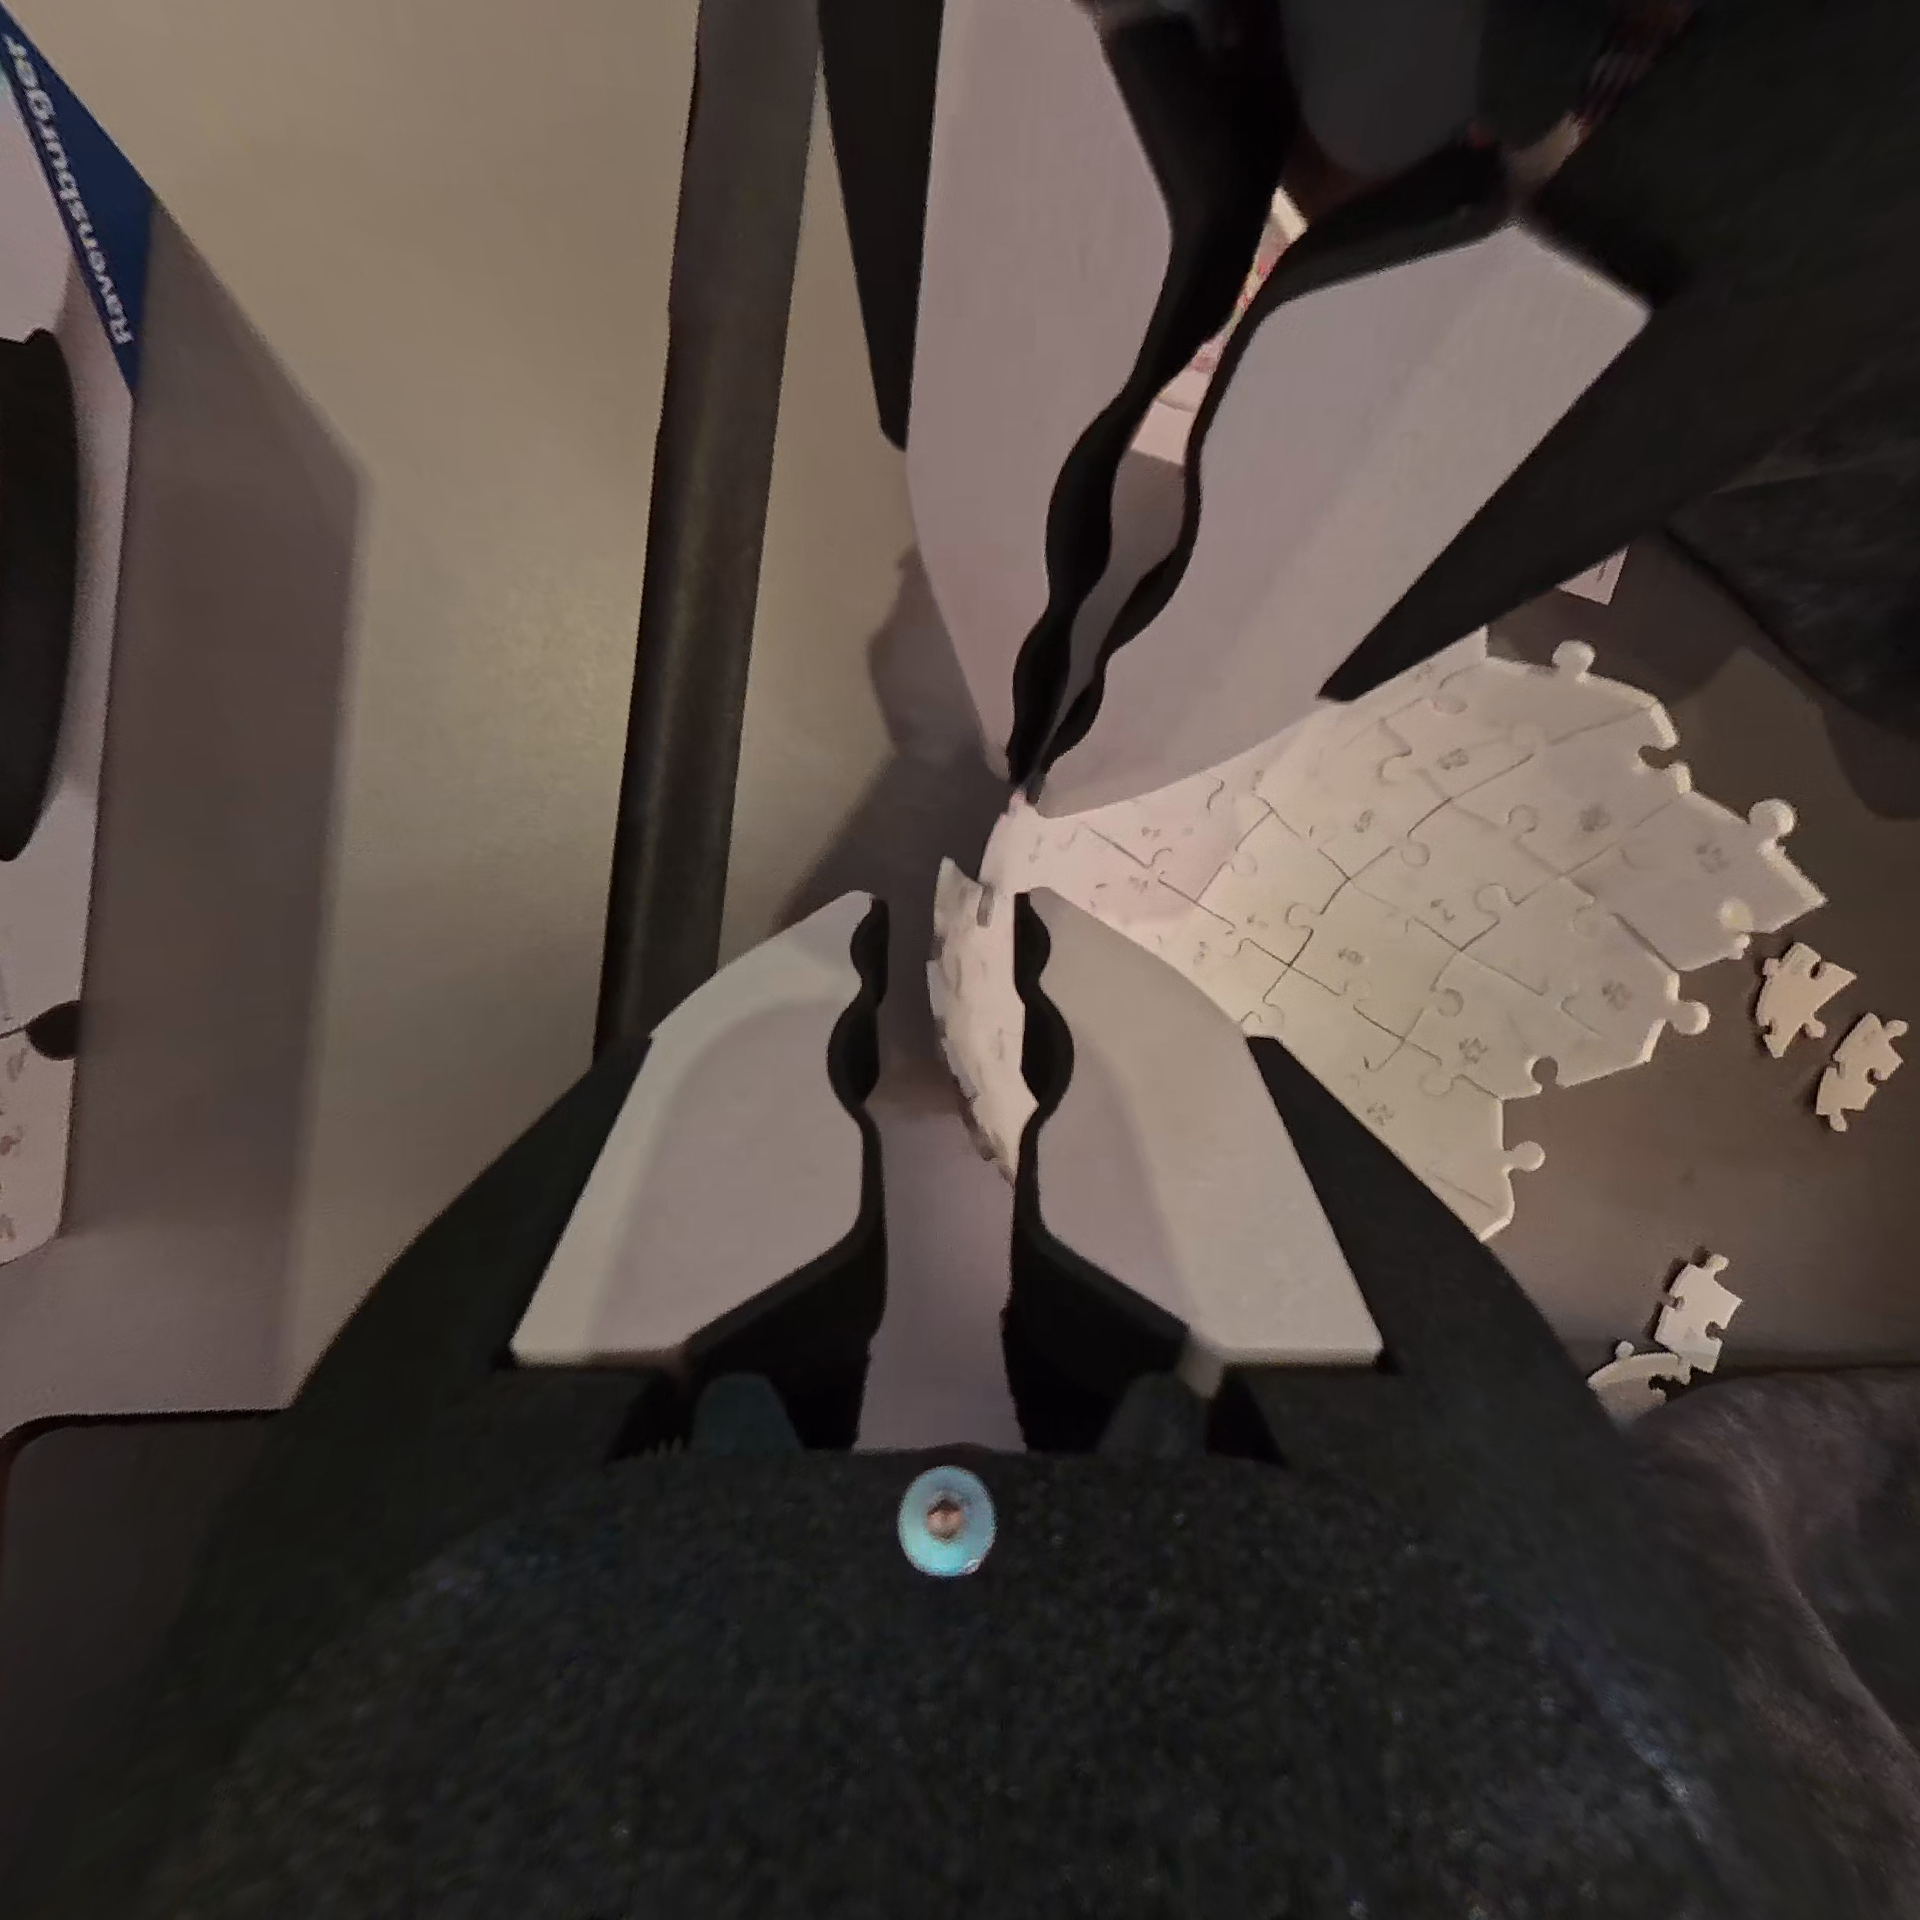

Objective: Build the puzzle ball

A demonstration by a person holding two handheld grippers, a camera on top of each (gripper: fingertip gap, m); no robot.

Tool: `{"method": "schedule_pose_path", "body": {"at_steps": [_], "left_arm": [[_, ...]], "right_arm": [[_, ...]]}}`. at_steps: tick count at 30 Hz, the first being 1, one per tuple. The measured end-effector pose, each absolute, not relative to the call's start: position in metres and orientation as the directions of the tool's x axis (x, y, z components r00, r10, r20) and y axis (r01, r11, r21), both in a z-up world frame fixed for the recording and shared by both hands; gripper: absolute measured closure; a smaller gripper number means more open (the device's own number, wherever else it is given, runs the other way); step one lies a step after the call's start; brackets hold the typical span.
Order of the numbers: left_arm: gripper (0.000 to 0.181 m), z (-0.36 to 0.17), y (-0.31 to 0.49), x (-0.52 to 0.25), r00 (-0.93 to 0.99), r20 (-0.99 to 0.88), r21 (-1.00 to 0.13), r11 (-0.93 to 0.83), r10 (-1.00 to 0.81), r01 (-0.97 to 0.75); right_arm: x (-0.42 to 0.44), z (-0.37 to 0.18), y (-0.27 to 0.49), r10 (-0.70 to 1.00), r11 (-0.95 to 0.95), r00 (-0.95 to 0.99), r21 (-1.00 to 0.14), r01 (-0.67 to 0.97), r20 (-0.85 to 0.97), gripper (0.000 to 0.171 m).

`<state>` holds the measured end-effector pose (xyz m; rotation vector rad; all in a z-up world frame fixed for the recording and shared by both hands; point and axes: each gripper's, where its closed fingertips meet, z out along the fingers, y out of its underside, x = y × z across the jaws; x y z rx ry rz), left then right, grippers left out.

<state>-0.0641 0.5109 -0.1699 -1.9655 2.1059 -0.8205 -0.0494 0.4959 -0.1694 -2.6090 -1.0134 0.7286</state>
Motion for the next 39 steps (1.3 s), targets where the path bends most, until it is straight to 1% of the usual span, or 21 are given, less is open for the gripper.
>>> {"method": "schedule_pose_path", "body": {"at_steps": [3, 11, 21, 39], "left_arm": [[0.159, -0.17, 0.513, -0.065, -0.126, 0.266, -0.483, -0.019, -0.956, -0.875], [0.16, -0.177, 0.511, -0.063, -0.127, 0.308, -0.481, -0.039, -0.943, -0.876], [0.163, -0.176, 0.511, -0.062, -0.137, 0.308, -0.5, -0.037, -0.941, -0.865], [0.166, -0.182, 0.51, -0.061, -0.137, 0.295, -0.482, -0.023, -0.946, -0.876]], "right_arm": [[-0.048, -0.174, 0.497, 0.681, -0.731, 0.639, -0.383, 0.565, -0.357, 0.169], [-0.047, -0.169, 0.501, 0.679, -0.73, 0.644, -0.414, 0.543, -0.352, 0.169], [-0.046, -0.17, 0.501, 0.662, -0.746, 0.646, -0.417, 0.52, -0.379, 0.169], [-0.046, -0.172, 0.501, 0.65, -0.756, 0.654, -0.413, 0.507, -0.386, 0.169]]}}
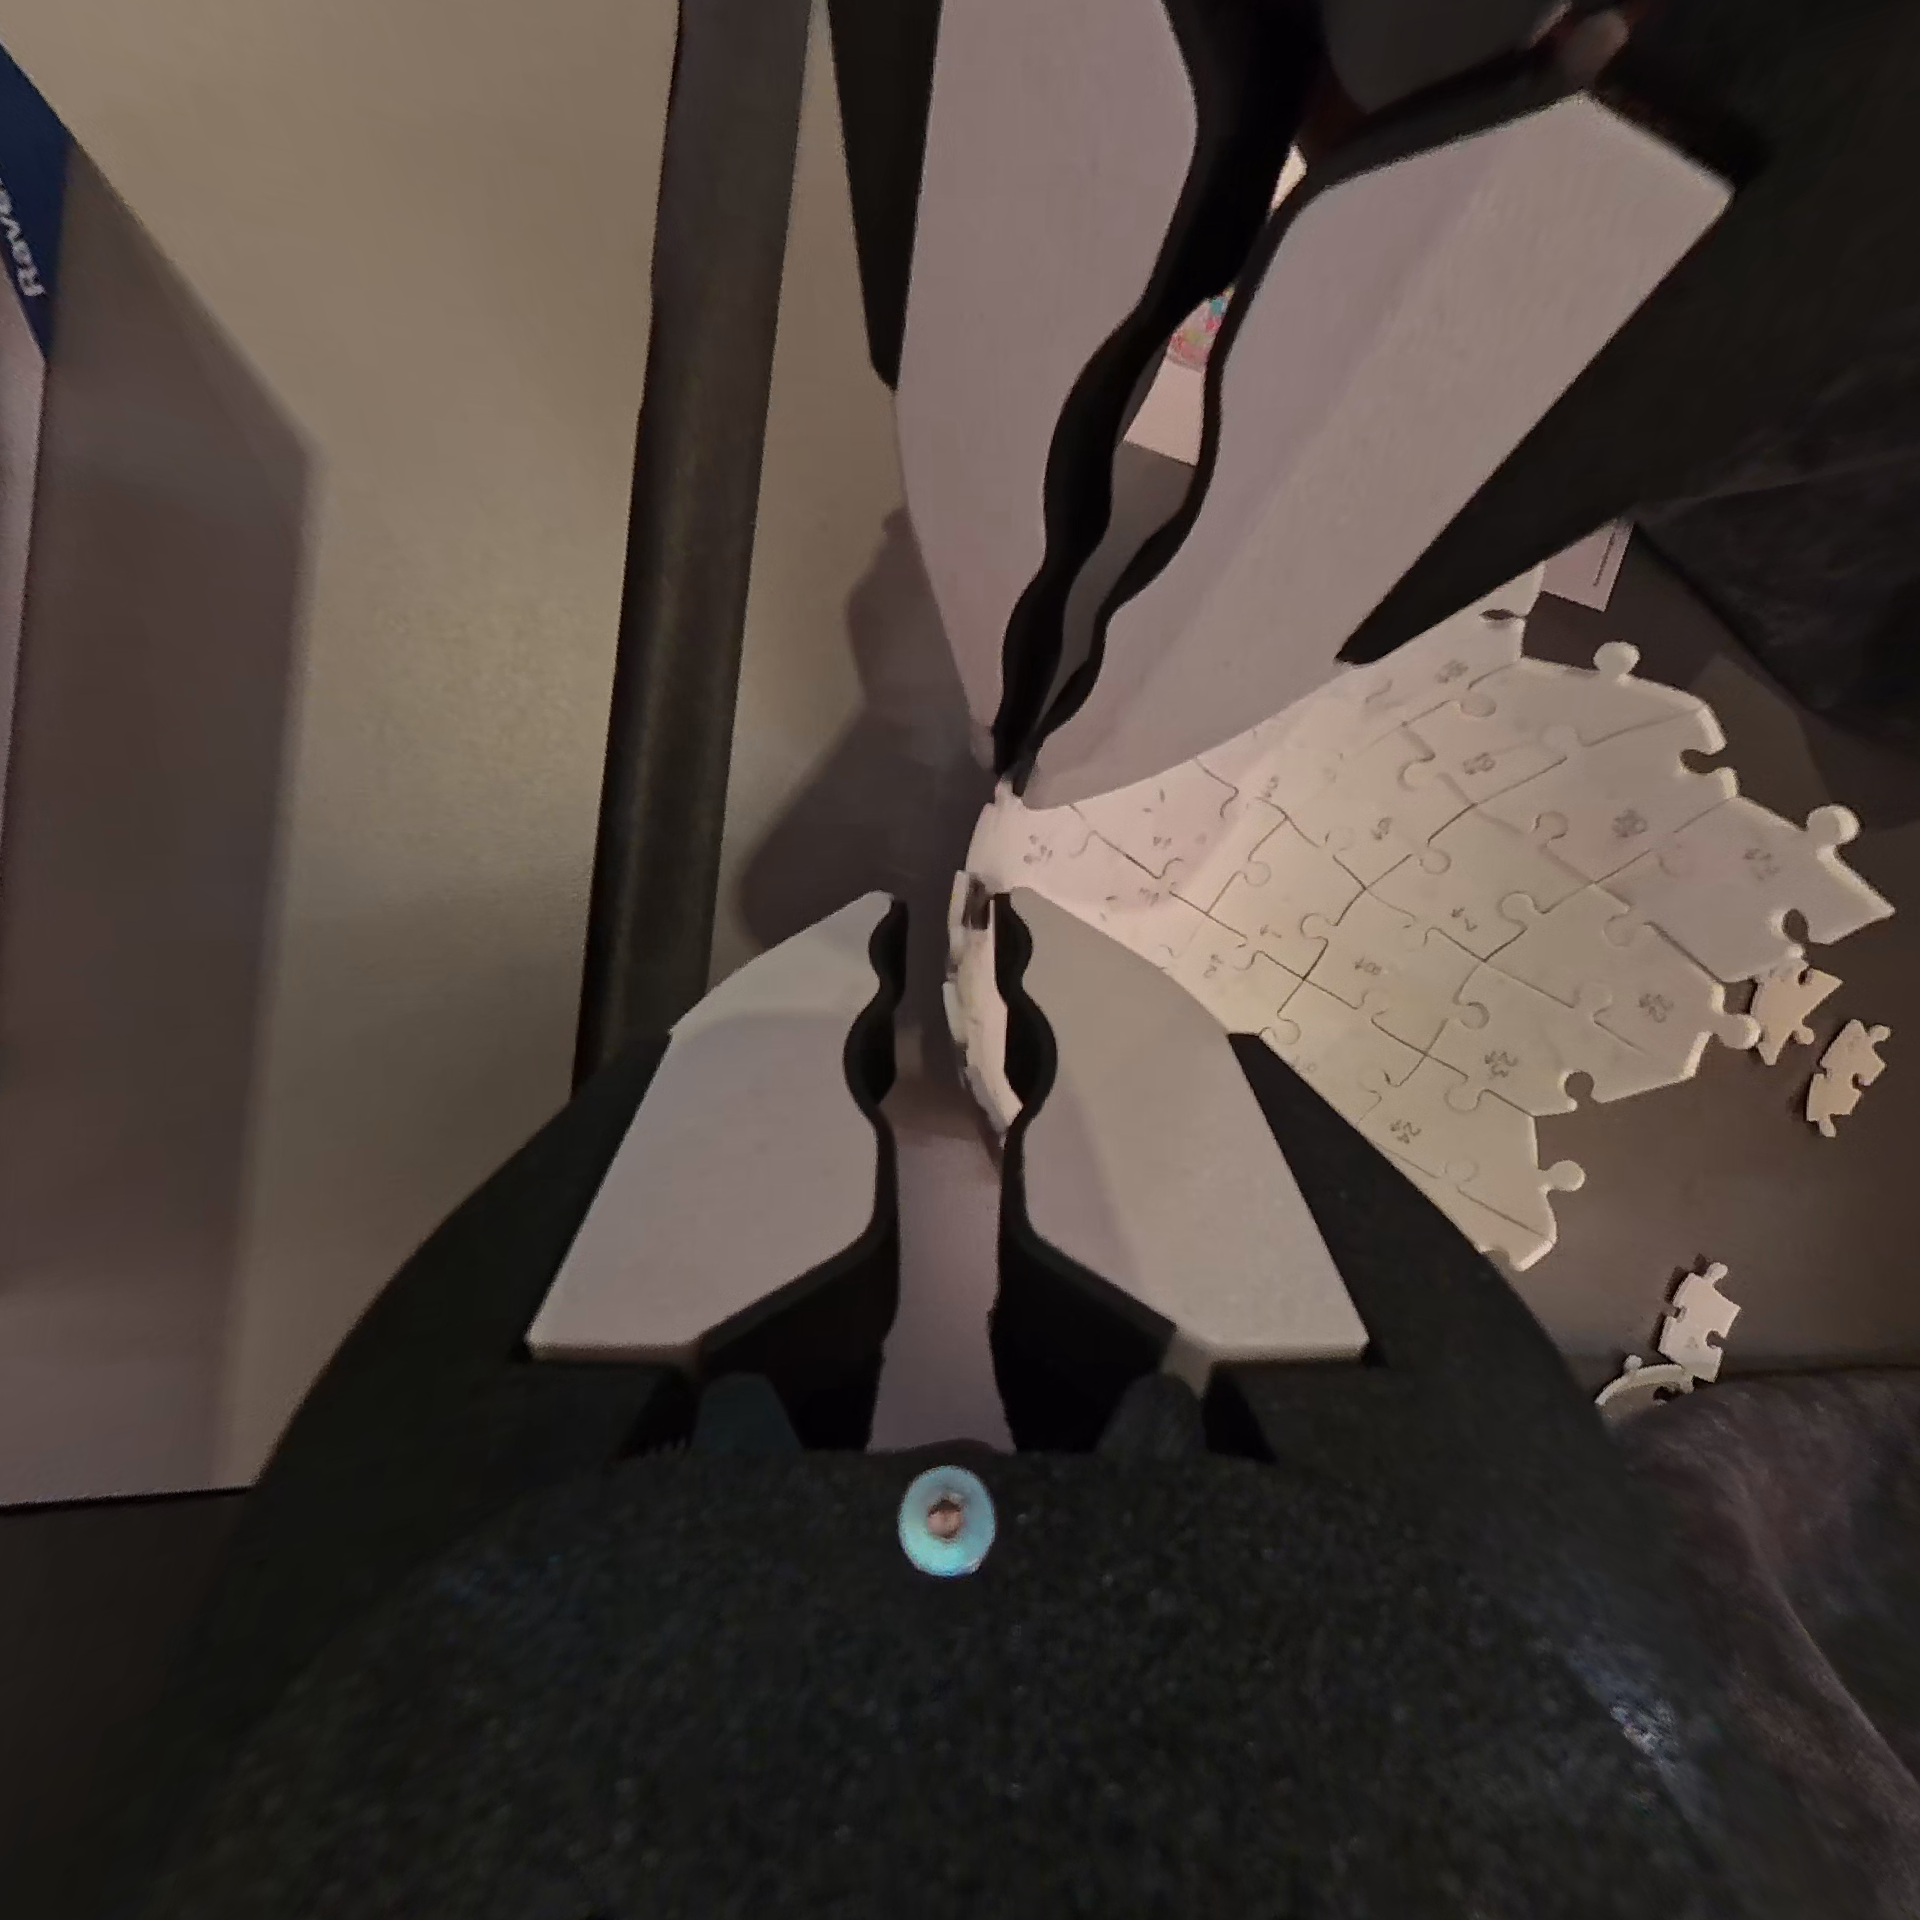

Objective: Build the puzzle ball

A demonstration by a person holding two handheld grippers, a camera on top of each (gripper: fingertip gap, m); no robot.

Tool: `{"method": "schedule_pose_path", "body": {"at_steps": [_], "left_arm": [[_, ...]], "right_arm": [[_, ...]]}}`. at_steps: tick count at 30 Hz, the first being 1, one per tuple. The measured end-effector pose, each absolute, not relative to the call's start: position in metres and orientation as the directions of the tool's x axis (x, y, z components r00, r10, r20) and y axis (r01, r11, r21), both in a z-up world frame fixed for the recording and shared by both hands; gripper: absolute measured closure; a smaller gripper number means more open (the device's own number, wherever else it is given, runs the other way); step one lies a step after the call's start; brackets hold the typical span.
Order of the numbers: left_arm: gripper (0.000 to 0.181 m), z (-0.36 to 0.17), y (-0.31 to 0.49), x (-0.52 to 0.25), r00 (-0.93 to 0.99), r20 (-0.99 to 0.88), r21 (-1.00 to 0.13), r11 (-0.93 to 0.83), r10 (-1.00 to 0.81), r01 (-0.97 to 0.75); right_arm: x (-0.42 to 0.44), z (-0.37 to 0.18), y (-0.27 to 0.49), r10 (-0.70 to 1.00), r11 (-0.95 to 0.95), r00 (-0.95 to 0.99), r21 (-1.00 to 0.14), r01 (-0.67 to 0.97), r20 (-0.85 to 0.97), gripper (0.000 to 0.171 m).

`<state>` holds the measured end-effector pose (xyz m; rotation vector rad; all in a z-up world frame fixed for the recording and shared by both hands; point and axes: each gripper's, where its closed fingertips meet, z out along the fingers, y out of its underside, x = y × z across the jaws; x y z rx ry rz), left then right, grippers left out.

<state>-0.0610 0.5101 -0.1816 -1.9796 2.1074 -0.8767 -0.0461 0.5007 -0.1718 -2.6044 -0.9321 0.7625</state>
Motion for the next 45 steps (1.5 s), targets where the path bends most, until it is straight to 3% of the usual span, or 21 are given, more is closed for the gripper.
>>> {"method": "schedule_pose_path", "body": {"at_steps": [6, 20, 34, 42, 45], "left_arm": [[0.175, -0.182, 0.508, -0.061, -0.149, 0.296, -0.475, -0.01, -0.944, -0.88], [0.176, -0.18, 0.508, -0.063, -0.149, 0.29, -0.472, -0.005, -0.945, -0.882], [0.178, -0.174, 0.513, -0.065, -0.132, 0.312, -0.497, -0.044, -0.941, -0.867], [0.178, -0.174, 0.513, -0.065, -0.126, 0.309, -0.5, -0.048, -0.943, -0.865], [0.166, -0.173, 0.51, -0.064, -0.136, 0.343, -0.508, -0.062, -0.93, -0.859]], "right_arm": [[-0.046, -0.173, 0.5, 0.651, -0.756, 0.656, -0.41, 0.51, -0.383, 0.169], [-0.044, -0.178, 0.494, 0.678, -0.735, 0.632, -0.383, 0.56, -0.376, 0.164], [-0.052, -0.184, 0.499, 0.694, -0.706, 0.529, -0.32, 0.631, -0.488, 0.164], [-0.054, -0.185, 0.5, 0.692, -0.707, 0.513, -0.335, 0.623, -0.507, 0.169], [-0.054, -0.185, 0.502, 0.689, -0.714, 0.526, -0.341, 0.612, -0.499, 0.169]]}}
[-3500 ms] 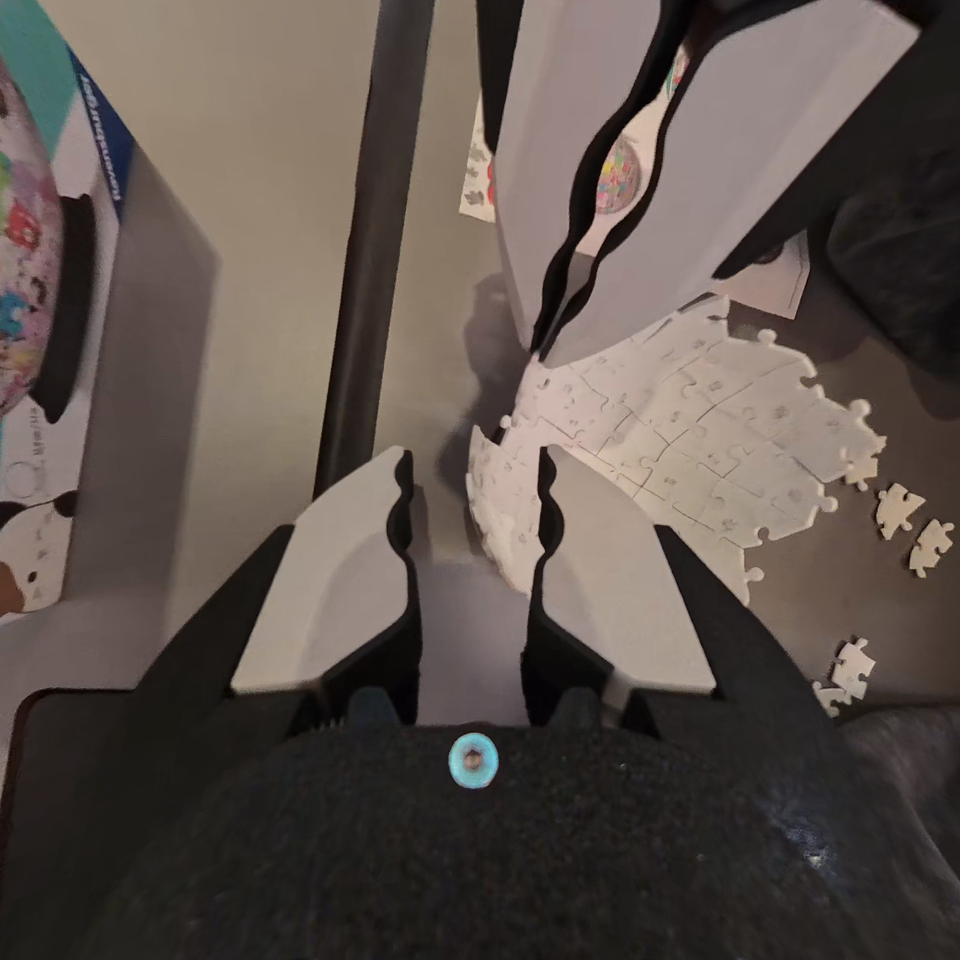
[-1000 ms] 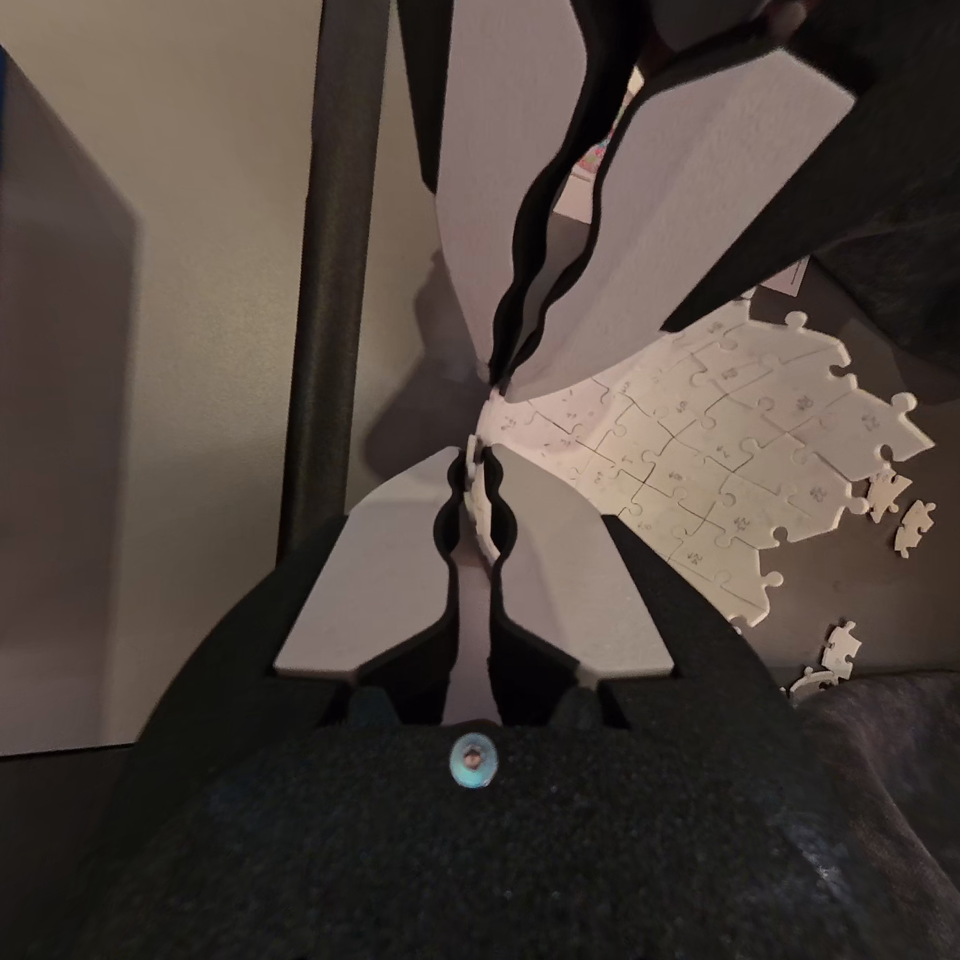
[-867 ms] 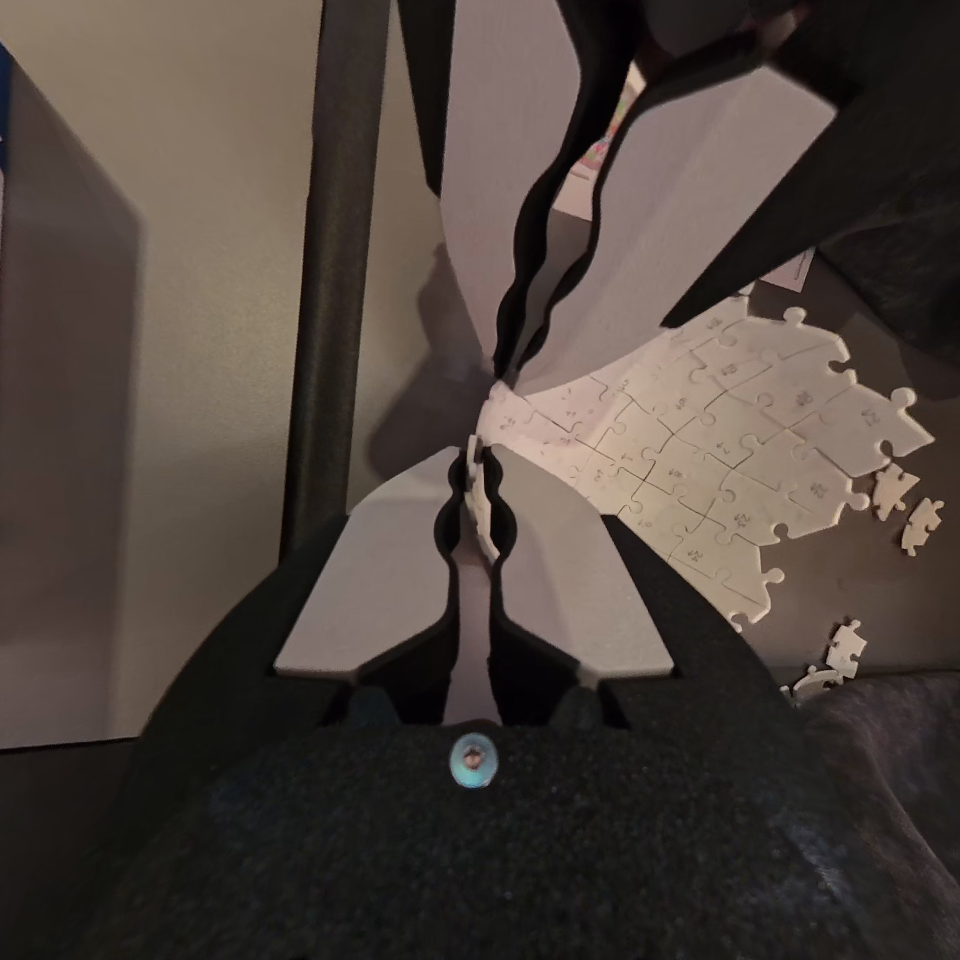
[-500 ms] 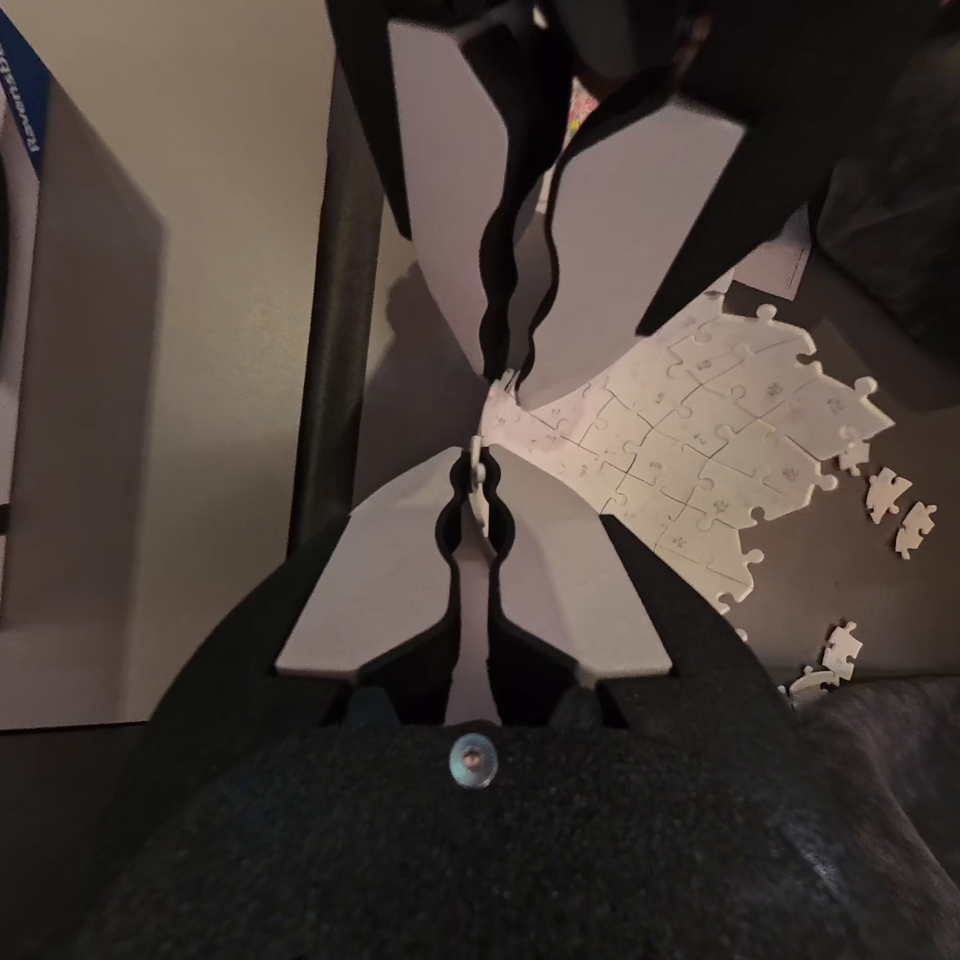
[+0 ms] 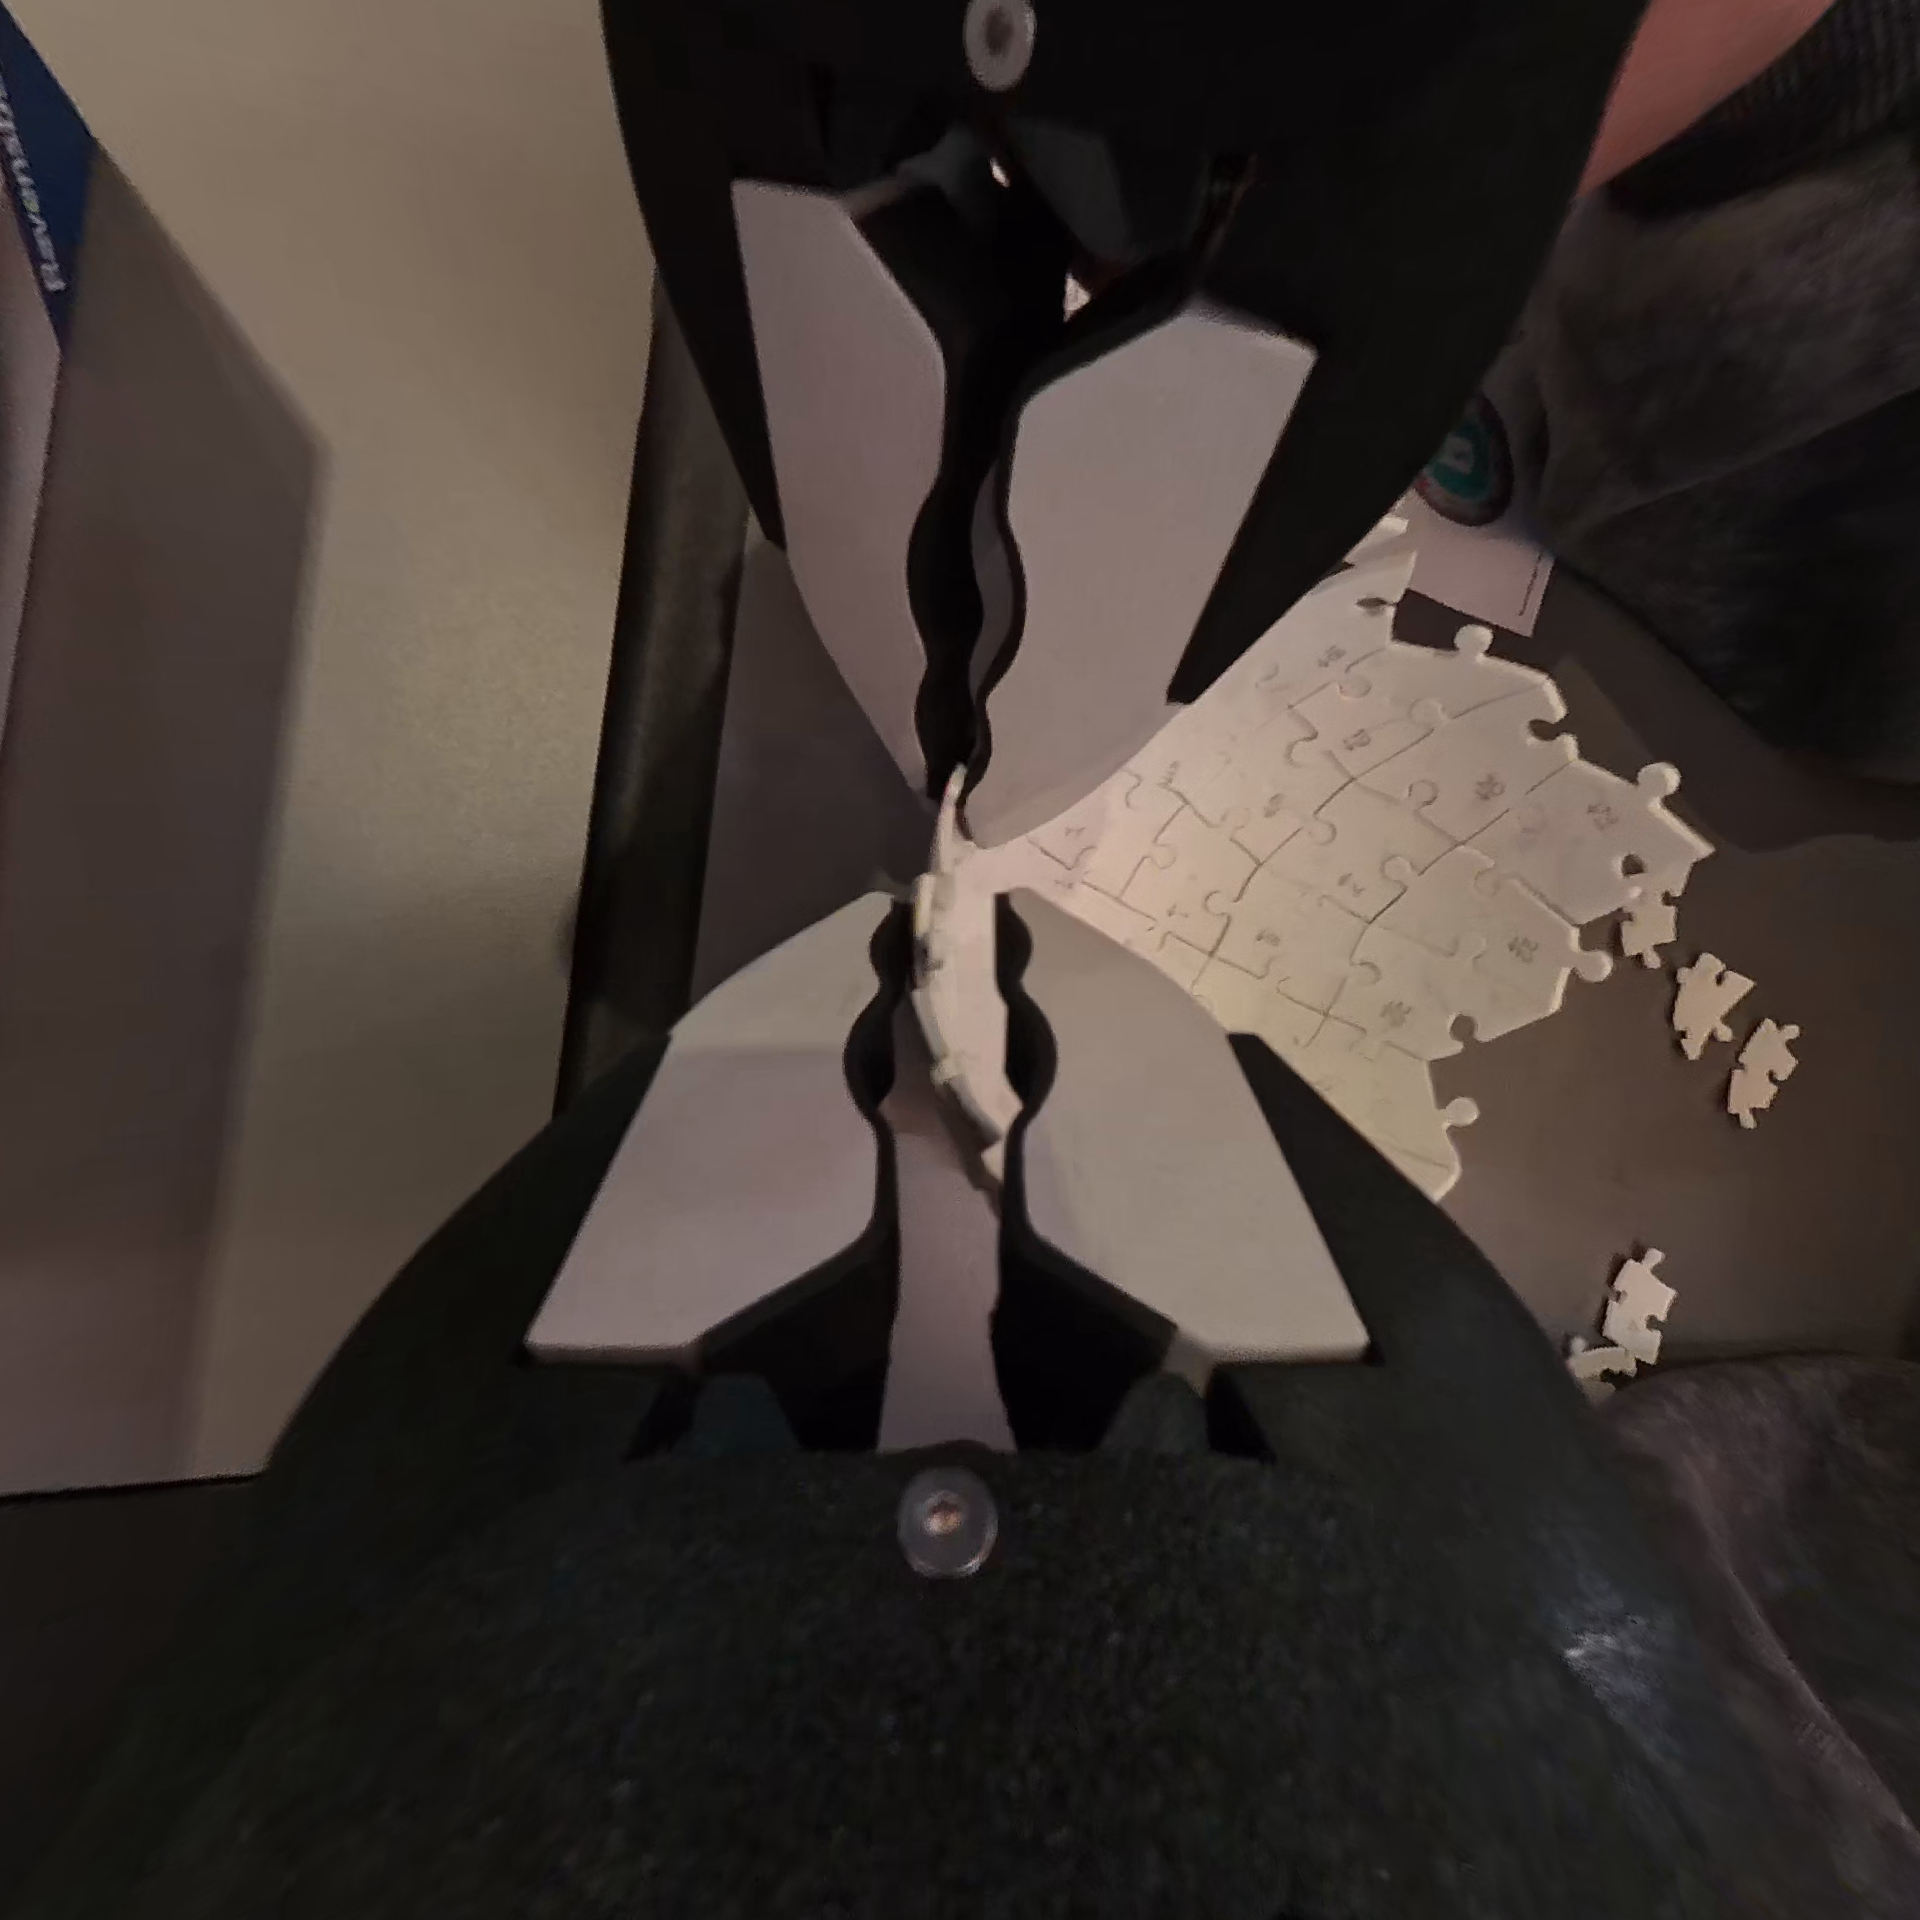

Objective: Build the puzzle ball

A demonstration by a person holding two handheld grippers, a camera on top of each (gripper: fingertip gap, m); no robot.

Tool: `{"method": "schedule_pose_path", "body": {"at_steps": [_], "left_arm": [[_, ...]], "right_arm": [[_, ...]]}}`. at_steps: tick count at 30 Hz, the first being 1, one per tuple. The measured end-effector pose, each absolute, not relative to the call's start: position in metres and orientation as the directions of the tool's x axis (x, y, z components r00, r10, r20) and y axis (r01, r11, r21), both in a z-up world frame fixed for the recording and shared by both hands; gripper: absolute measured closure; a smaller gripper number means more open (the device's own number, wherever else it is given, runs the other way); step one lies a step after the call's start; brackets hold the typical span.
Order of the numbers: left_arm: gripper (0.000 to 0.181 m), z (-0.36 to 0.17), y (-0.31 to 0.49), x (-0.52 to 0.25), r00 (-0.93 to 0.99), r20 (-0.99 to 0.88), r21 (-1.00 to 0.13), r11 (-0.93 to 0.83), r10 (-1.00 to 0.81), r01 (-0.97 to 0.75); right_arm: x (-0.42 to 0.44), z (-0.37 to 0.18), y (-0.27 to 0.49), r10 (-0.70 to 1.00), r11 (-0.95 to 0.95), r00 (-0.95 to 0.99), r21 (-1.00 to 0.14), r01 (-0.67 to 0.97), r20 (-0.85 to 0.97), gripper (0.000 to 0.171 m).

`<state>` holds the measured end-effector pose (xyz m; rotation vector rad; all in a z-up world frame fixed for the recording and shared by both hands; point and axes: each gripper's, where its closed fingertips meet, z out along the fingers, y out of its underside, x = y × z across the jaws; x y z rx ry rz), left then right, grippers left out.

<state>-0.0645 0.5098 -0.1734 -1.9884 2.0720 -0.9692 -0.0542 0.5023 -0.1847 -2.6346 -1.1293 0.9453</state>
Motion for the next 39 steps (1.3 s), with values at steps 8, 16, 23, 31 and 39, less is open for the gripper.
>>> {"method": "schedule_pose_path", "body": {"at_steps": [8, 16, 23, 31, 39], "left_arm": [[0.173, -0.182, 0.511, -0.063, -0.131, 0.315, -0.482, -0.039, -0.94, -0.875], [0.176, -0.181, 0.512, -0.064, -0.135, 0.303, -0.478, -0.028, -0.943, -0.878], [0.176, -0.181, 0.513, -0.064, -0.128, 0.295, -0.474, -0.029, -0.947, -0.88], [0.171, -0.182, 0.513, -0.065, -0.121, 0.326, -0.486, -0.056, -0.937, -0.872], [0.166, -0.187, 0.508, -0.062, -0.123, 0.379, -0.47, -0.076, -0.917, -0.879]], "right_arm": [[-0.055, -0.185, 0.502, 0.673, -0.728, 0.525, -0.34, 0.596, -0.52, 0.168], [-0.055, -0.184, 0.503, 0.696, -0.71, 0.526, -0.357, 0.607, -0.489, 0.167], [-0.05, -0.177, 0.505, 0.707, -0.703, 0.525, -0.388, 0.596, -0.475, 0.167], [-0.05, -0.177, 0.51, 0.703, -0.709, 0.535, -0.4, 0.582, -0.468, 0.169], [-0.05, -0.177, 0.509, 0.709, -0.703, 0.532, -0.402, 0.587, -0.464, 0.169]]}}
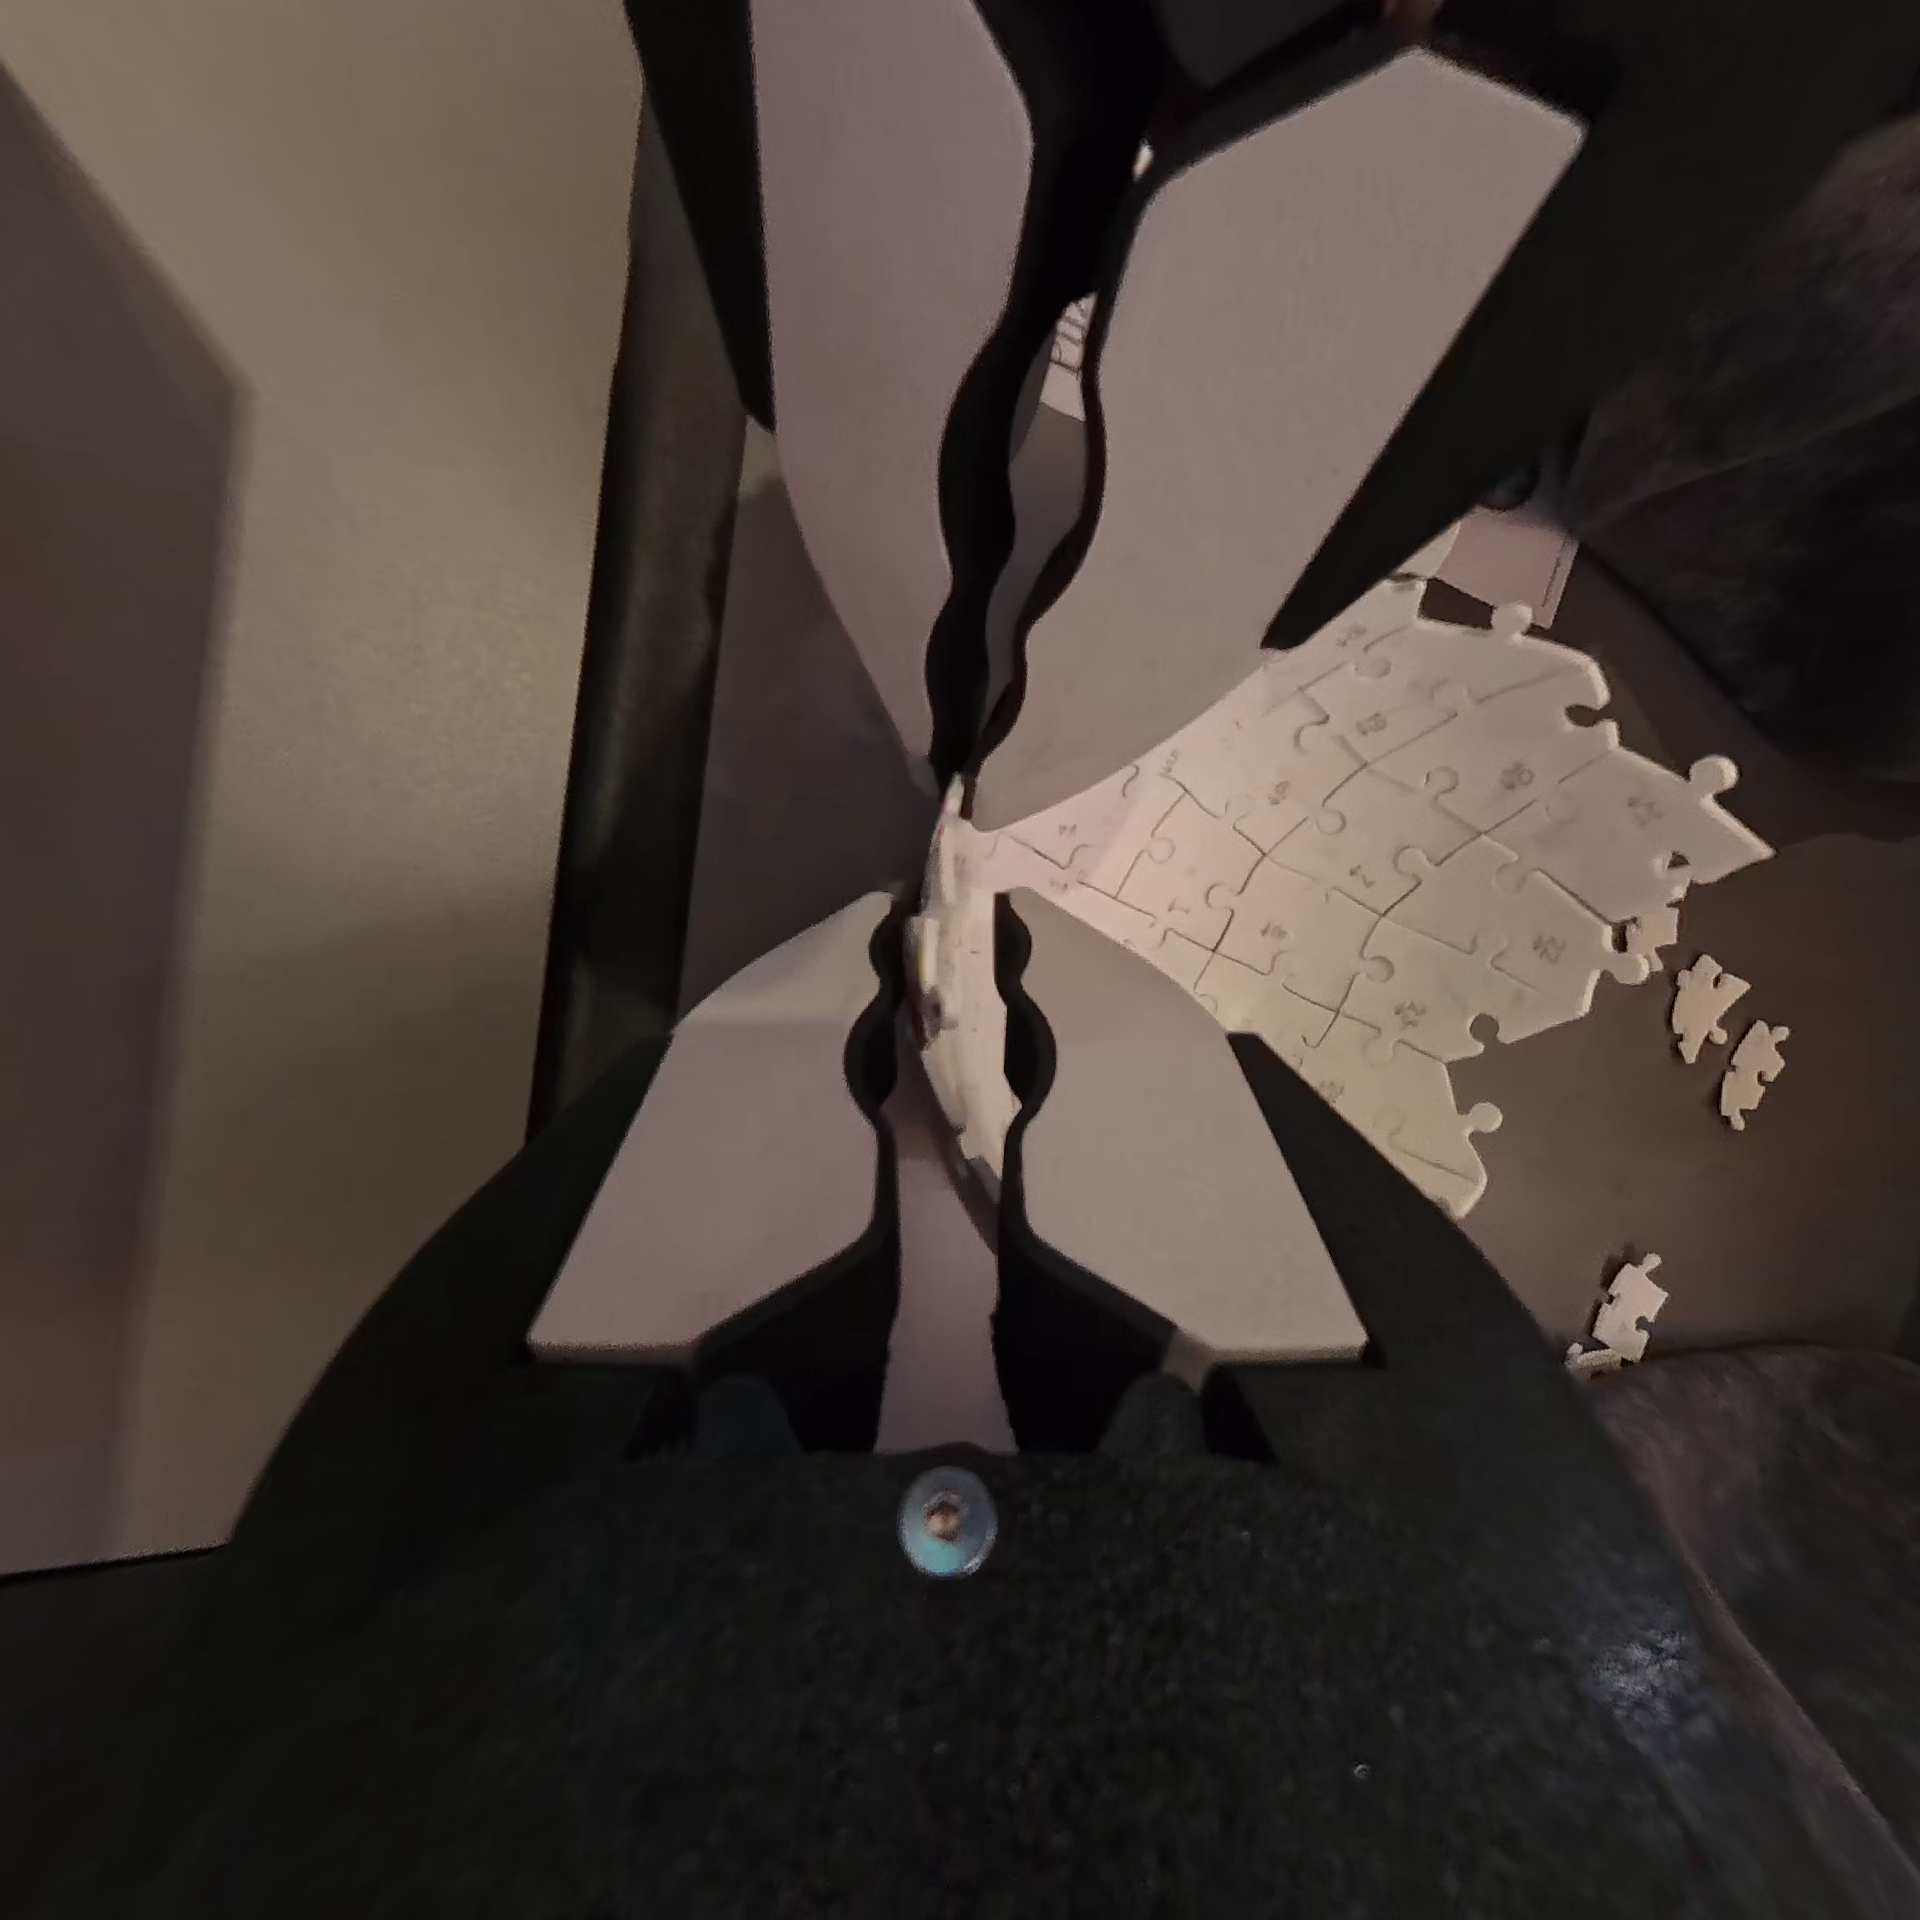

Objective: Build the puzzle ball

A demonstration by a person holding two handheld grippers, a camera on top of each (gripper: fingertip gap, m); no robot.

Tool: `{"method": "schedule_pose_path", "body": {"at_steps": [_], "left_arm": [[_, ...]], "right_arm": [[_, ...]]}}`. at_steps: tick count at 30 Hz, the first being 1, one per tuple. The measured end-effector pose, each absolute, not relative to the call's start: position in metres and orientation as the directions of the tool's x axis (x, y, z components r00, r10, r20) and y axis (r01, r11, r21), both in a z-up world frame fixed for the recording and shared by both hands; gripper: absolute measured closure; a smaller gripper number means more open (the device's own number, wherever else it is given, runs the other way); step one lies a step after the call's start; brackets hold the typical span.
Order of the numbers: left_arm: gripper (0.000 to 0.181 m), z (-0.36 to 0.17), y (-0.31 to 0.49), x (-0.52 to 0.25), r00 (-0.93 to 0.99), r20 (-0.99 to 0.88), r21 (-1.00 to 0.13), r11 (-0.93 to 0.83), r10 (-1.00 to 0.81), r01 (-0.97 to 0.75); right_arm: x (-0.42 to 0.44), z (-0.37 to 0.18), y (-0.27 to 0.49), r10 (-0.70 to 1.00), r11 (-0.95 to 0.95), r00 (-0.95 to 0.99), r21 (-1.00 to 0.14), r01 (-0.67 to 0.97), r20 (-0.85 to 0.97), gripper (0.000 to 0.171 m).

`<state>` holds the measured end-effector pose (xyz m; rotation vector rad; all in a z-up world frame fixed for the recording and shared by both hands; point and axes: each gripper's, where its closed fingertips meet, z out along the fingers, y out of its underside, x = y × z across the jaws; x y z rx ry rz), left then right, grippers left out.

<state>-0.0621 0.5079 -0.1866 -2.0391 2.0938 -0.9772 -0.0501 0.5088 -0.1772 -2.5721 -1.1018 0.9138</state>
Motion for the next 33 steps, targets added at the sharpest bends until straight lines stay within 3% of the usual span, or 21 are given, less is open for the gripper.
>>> {"method": "schedule_pose_path", "body": {"at_steps": [3, 18, 23, 33], "left_arm": [[0.174, -0.188, 0.51, -0.062, -0.11, 0.386, -0.461, -0.088, -0.916, -0.883], [0.176, -0.189, 0.511, -0.067, -0.096, 0.382, -0.446, -0.092, -0.919, -0.891], [0.168, -0.179, 0.514, -0.07, -0.103, 0.355, -0.472, -0.083, -0.929, -0.878], [0.177, -0.159, 0.527, -0.072, -0.104, 0.244, -0.536, -0.044, -0.964, -0.843]], "right_arm": [[-0.051, -0.177, 0.508, 0.712, -0.699, 0.528, -0.401, 0.592, -0.463, 0.169], [-0.053, -0.179, 0.511, 0.744, -0.667, 0.525, -0.416, 0.618, -0.413, 0.168], [-0.054, -0.18, 0.512, 0.746, -0.666, 0.531, -0.41, 0.624, -0.403, 0.168], [-0.055, -0.18, 0.511, 0.716, -0.696, 0.543, -0.391, 0.603, -0.438, 0.169]]}}
